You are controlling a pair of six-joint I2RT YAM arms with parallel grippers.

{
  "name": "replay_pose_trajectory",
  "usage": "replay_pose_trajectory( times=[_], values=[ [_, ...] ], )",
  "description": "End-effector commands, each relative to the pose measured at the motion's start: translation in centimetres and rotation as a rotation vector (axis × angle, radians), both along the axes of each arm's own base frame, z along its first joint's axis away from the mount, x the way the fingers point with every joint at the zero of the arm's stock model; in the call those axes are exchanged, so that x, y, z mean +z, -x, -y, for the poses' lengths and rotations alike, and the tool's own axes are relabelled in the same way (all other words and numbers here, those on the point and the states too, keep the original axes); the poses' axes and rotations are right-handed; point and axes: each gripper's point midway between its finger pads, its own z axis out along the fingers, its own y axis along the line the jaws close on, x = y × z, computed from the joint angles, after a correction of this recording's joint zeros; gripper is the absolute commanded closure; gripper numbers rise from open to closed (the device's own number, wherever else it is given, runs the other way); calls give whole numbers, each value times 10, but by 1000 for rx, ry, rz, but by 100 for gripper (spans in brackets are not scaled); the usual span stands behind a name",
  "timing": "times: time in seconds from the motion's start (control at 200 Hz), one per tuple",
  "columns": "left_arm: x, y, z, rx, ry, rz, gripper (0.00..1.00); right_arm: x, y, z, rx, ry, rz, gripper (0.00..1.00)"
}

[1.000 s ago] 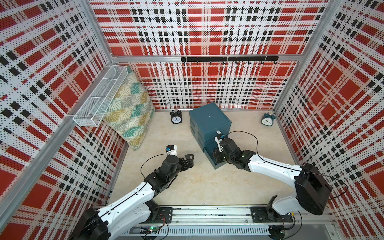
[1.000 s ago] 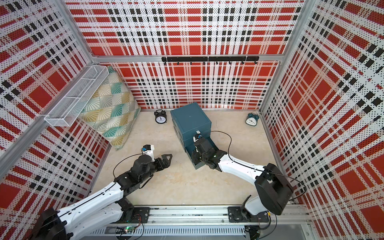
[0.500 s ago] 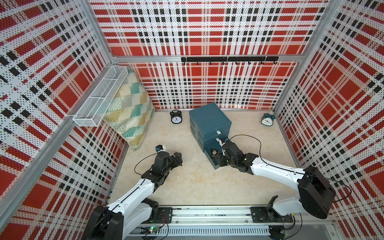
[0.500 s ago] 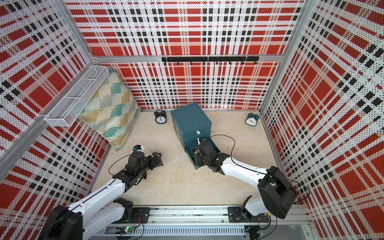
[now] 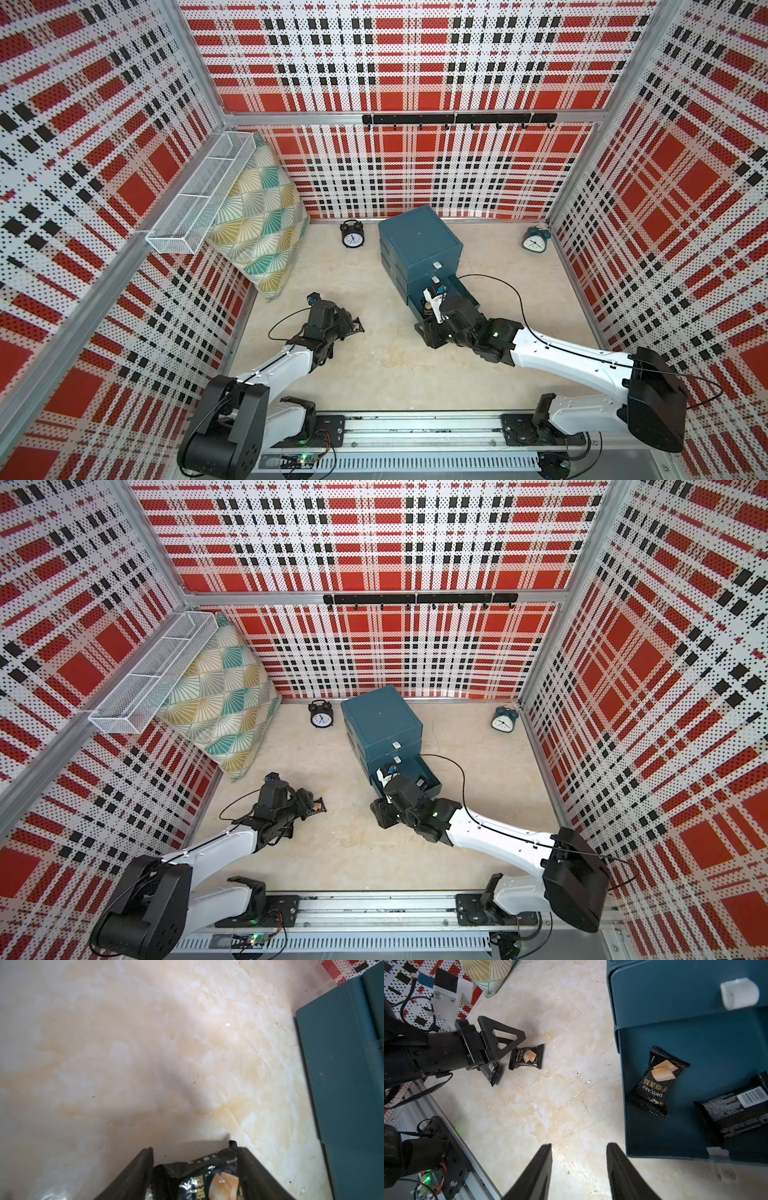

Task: Place the cookies into the drawer by color
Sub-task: Place the cookie in the drawer, then pick up the cookie at the center of the board.

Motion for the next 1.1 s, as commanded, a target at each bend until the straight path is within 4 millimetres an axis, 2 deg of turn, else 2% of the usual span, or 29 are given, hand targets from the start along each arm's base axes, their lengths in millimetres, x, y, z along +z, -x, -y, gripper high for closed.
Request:
replay_pose_trajectory(
  times=[0.0,0.035,0.05,0.326,0.446,0.511,0.711,0.782,0.877,1.022,1.092],
  values=[
    [6,-7,12,-47,20,22,31,-2,2,-10,26,-9,1,50],
    [5,-6,13,-45,21,15,31,-4,3,-11,29,-7,-2,50],
    [4,-3,22,-75,21,13,31,-4,3,-12,29,-7,-3,50],
    [7,28,81,-197,92,11,32,-14,6,-14,24,0,-22,51],
    [17,43,113,-267,158,31,33,-14,6,-10,8,-2,-17,51],
    [24,46,122,-291,169,44,33,-13,6,-9,4,-3,-14,50],
    [31,31,105,-241,30,53,30,-8,6,-2,-17,-14,1,43],
    [34,24,101,-226,-28,56,22,-4,7,1,-28,-22,9,35],
    [31,17,95,-210,-108,39,0,-1,7,8,-47,-30,21,24],
    [15,10,91,-211,-205,-10,1,3,9,18,-75,-45,37,1],
    [6,8,92,-219,-239,-38,1,4,9,24,-92,-46,46,0]
  ],
)
